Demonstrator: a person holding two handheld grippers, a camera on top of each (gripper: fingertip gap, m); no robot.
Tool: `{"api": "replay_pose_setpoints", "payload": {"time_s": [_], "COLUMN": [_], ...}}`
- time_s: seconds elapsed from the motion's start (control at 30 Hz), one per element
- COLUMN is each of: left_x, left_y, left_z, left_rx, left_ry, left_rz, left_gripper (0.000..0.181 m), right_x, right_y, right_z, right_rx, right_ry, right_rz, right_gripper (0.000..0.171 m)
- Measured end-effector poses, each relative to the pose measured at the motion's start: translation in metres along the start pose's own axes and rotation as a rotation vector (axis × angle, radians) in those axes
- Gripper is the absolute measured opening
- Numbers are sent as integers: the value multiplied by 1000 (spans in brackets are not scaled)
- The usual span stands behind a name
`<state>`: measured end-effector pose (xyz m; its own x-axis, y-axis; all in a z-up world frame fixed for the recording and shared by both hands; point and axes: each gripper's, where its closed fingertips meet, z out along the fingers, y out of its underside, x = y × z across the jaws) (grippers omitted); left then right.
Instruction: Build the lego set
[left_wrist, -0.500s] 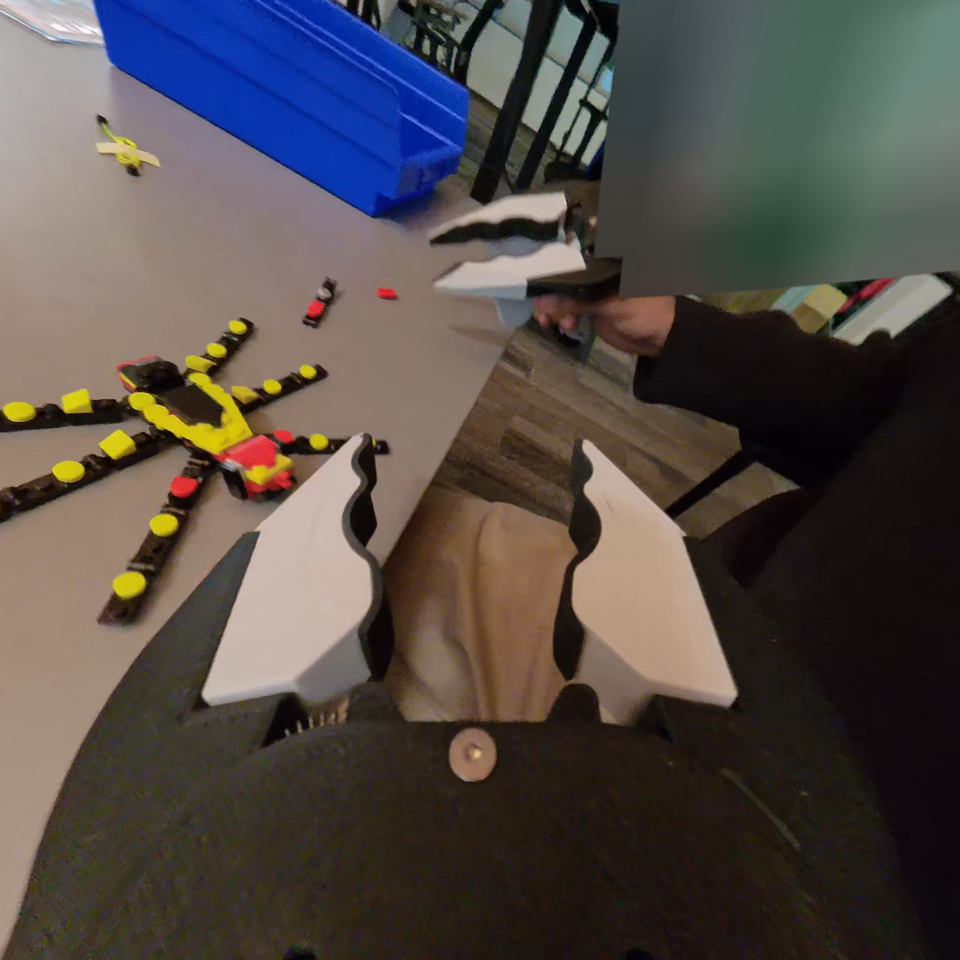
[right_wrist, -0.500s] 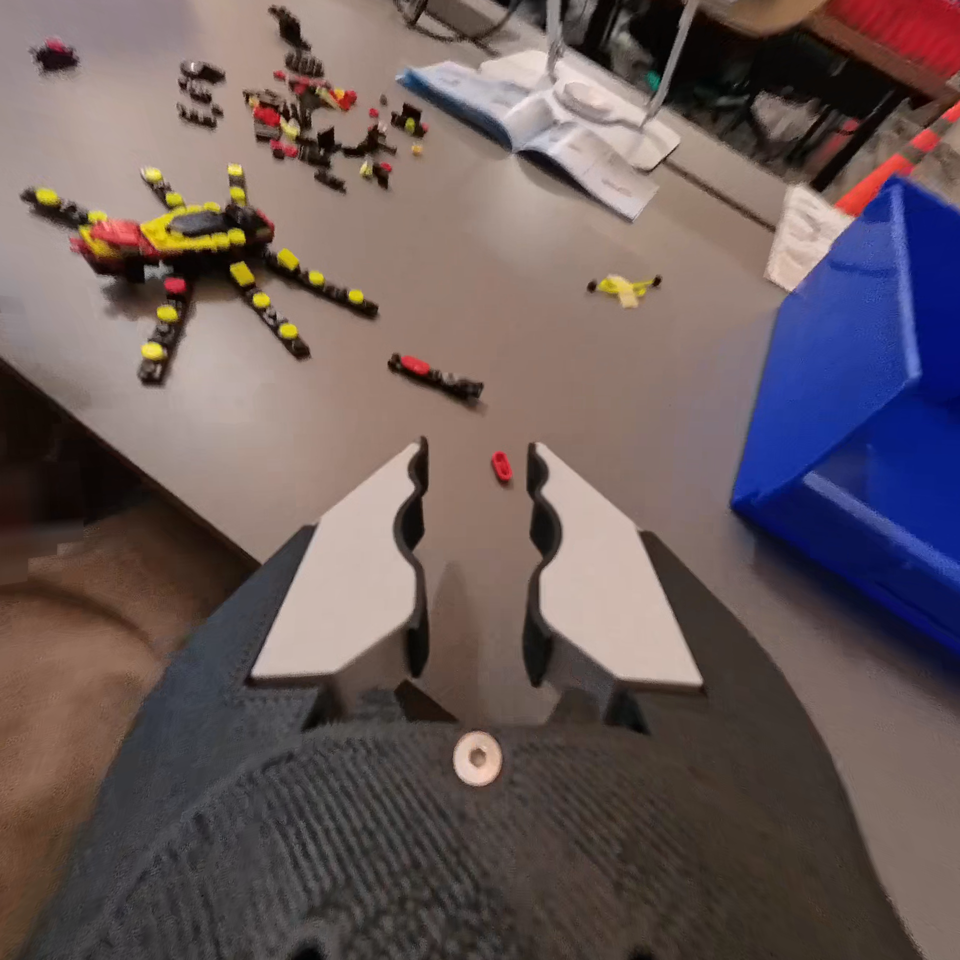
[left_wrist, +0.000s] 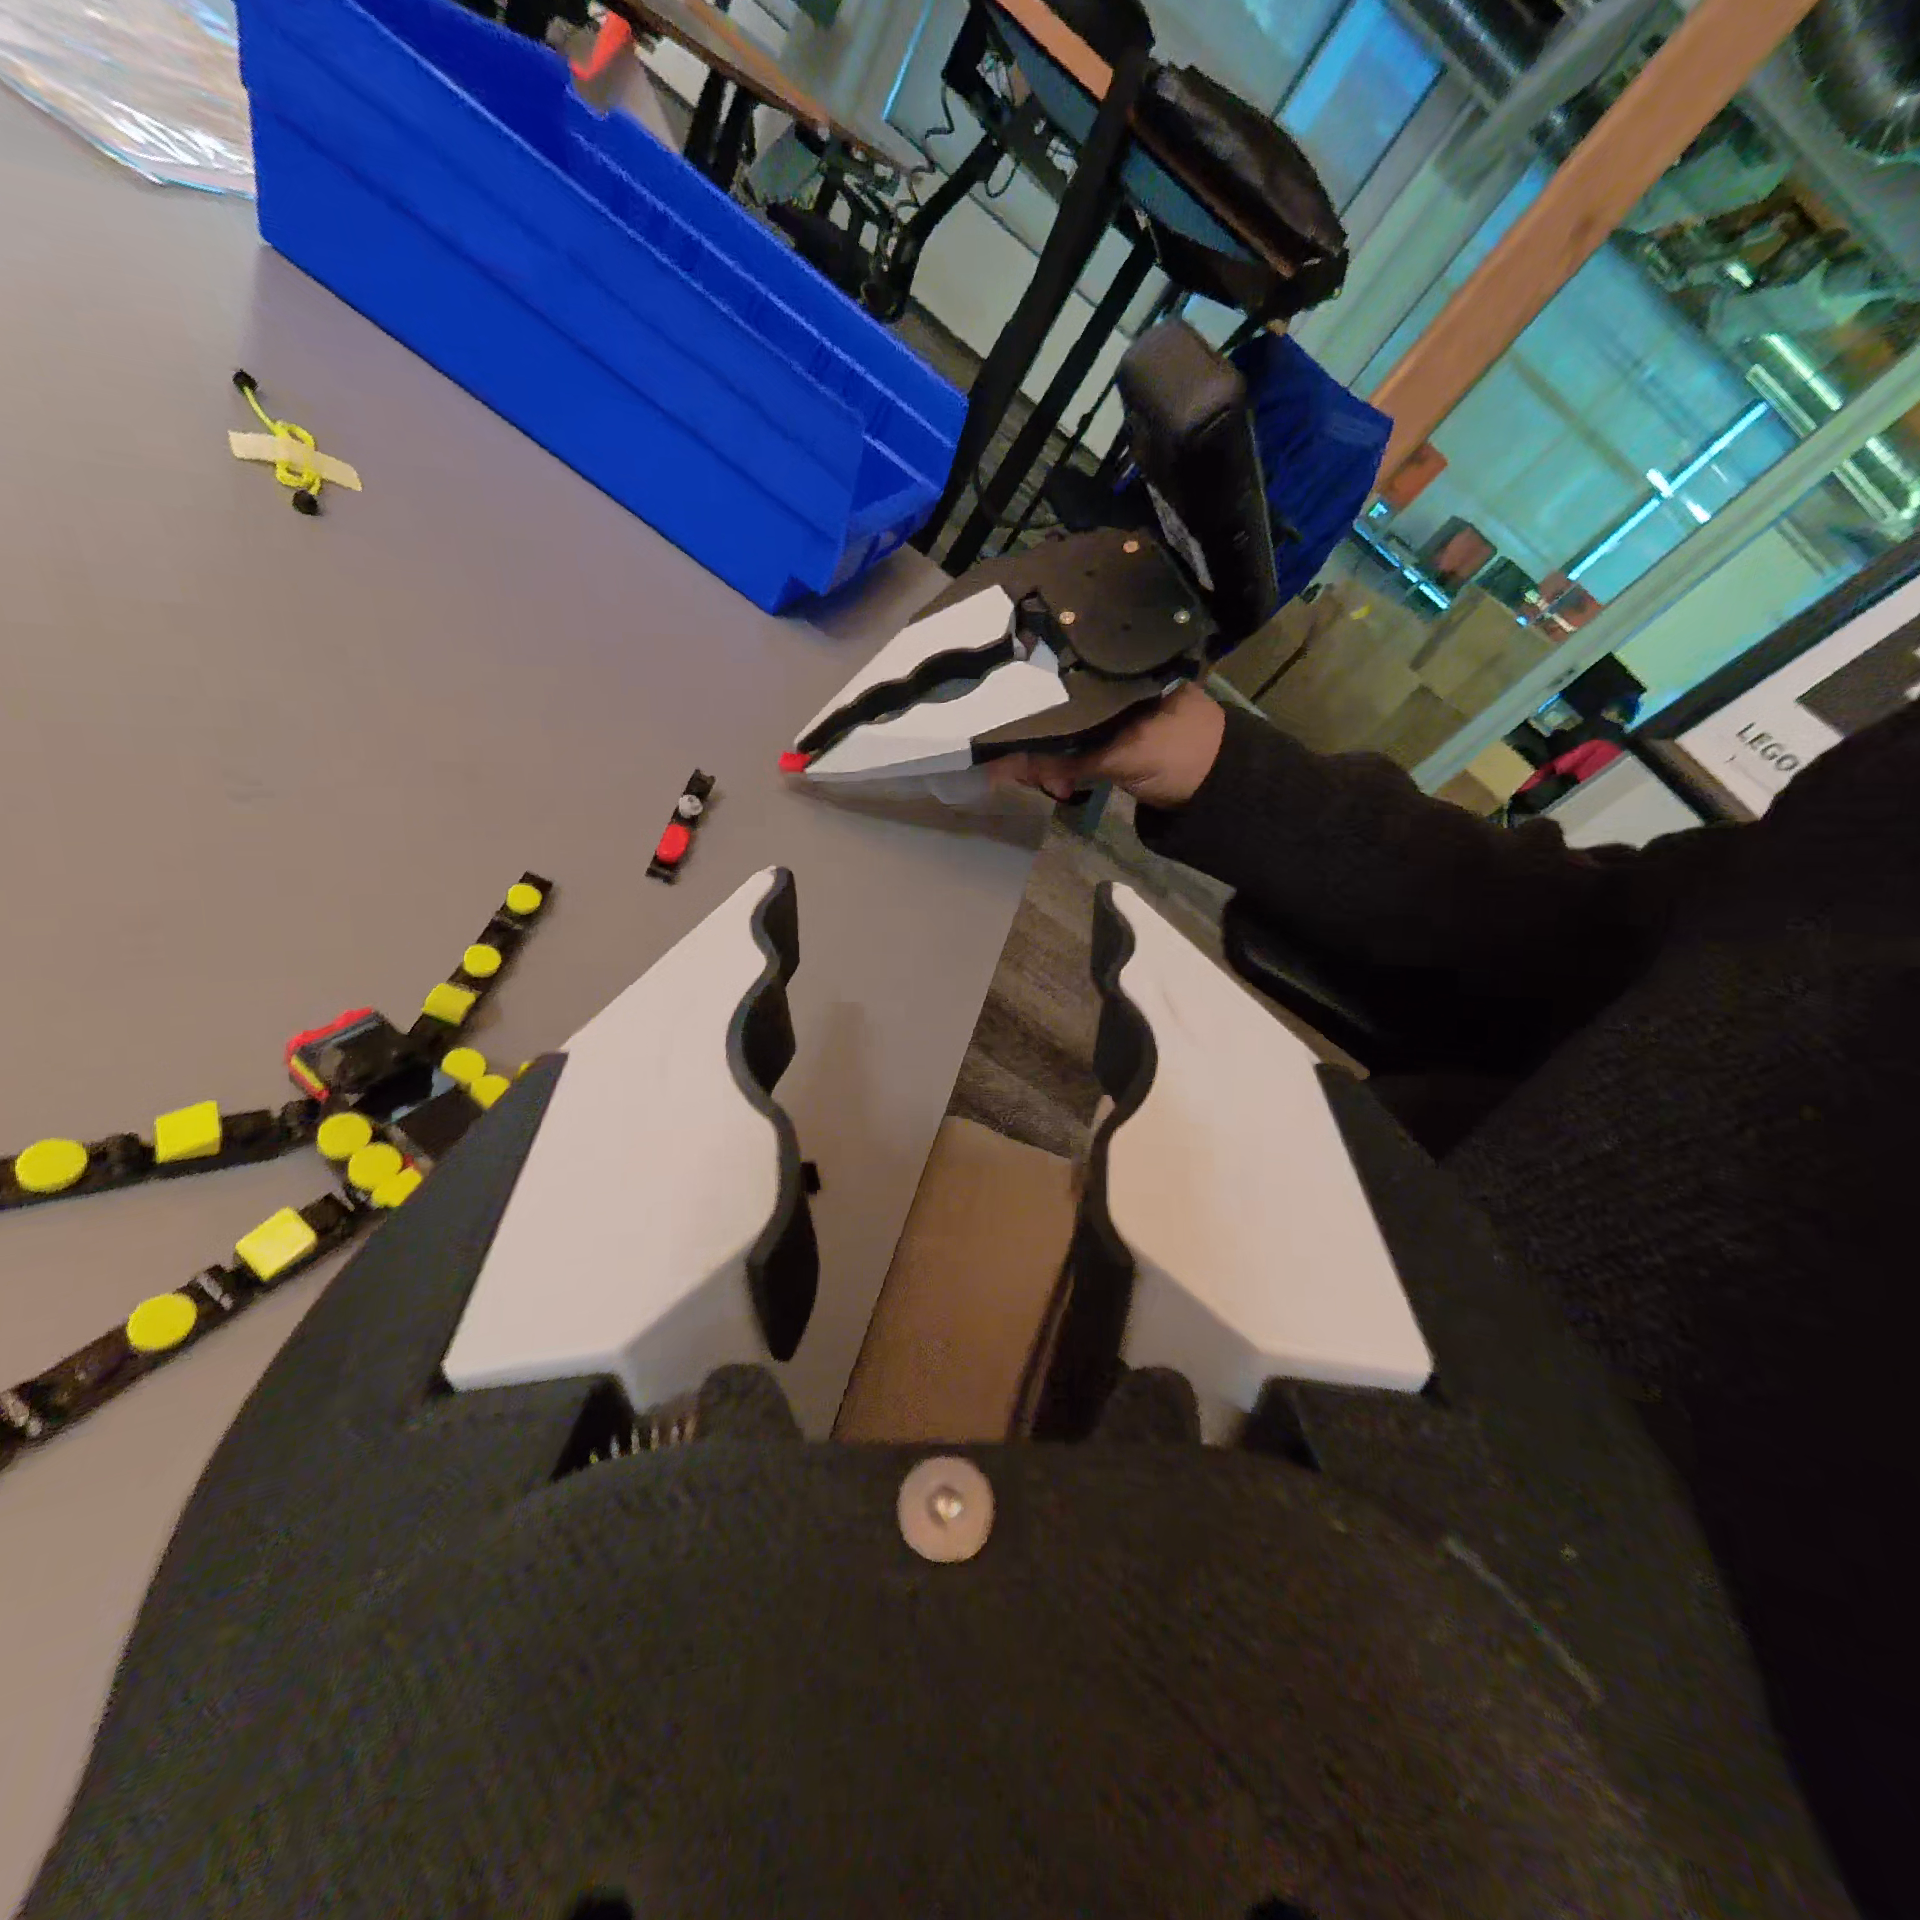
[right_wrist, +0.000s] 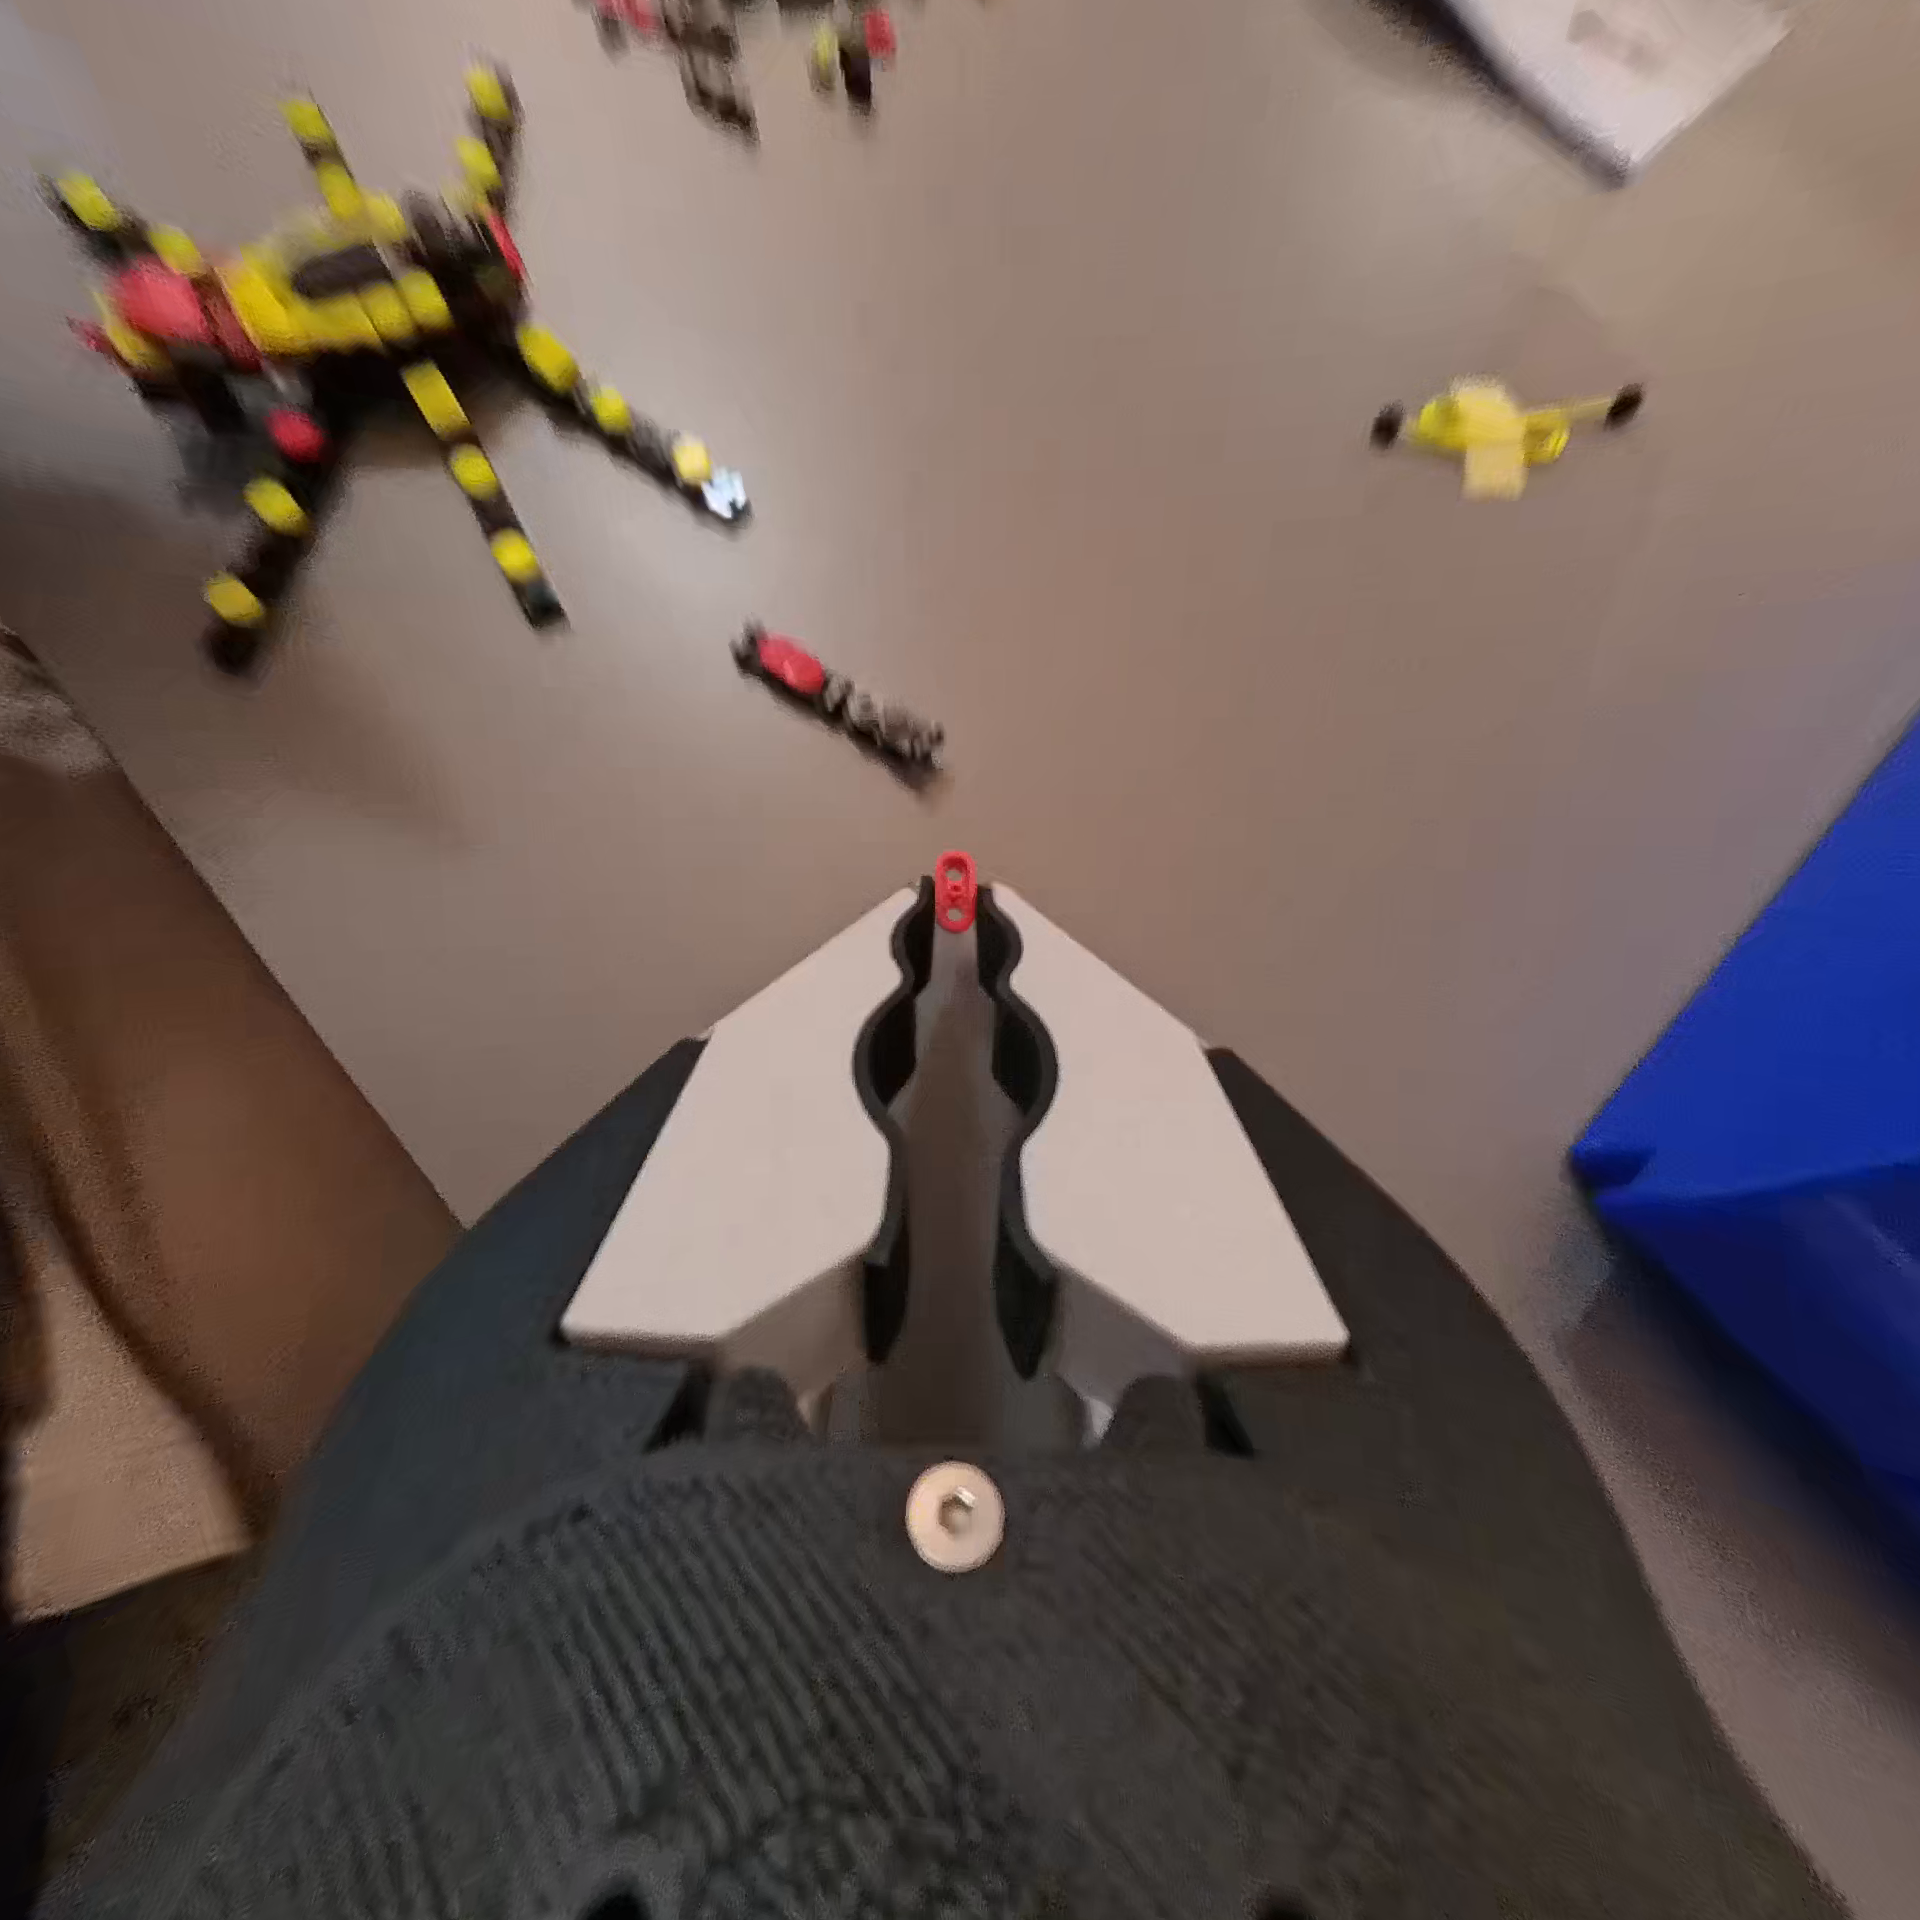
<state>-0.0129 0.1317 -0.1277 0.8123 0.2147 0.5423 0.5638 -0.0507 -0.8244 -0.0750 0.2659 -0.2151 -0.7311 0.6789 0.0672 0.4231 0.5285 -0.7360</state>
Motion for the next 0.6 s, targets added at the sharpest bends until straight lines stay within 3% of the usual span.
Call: {"api": "replay_pose_setpoints", "payload": {"time_s": [0.1,0.23,0.4,0.6], "left_x": [-5,-6,9,35], "left_y": [-8,-16,-6,25], "left_z": [3,10,14,35], "left_rx": [12,-23,-99,-202], "left_ry": [-12,0,112,226], "left_rz": [54,279,500,695], "left_gripper": [53,42,29,24], "right_x": [-21,-74,-113,-133], "right_y": [-57,-96,-91,-71], "right_z": [-19,-34,-45,-51], "right_rx": [225,360,294,216], "right_ry": [-120,-508,-873,-920], "right_rz": [65,235,428,533], "right_gripper": [5,5,5,5]}}
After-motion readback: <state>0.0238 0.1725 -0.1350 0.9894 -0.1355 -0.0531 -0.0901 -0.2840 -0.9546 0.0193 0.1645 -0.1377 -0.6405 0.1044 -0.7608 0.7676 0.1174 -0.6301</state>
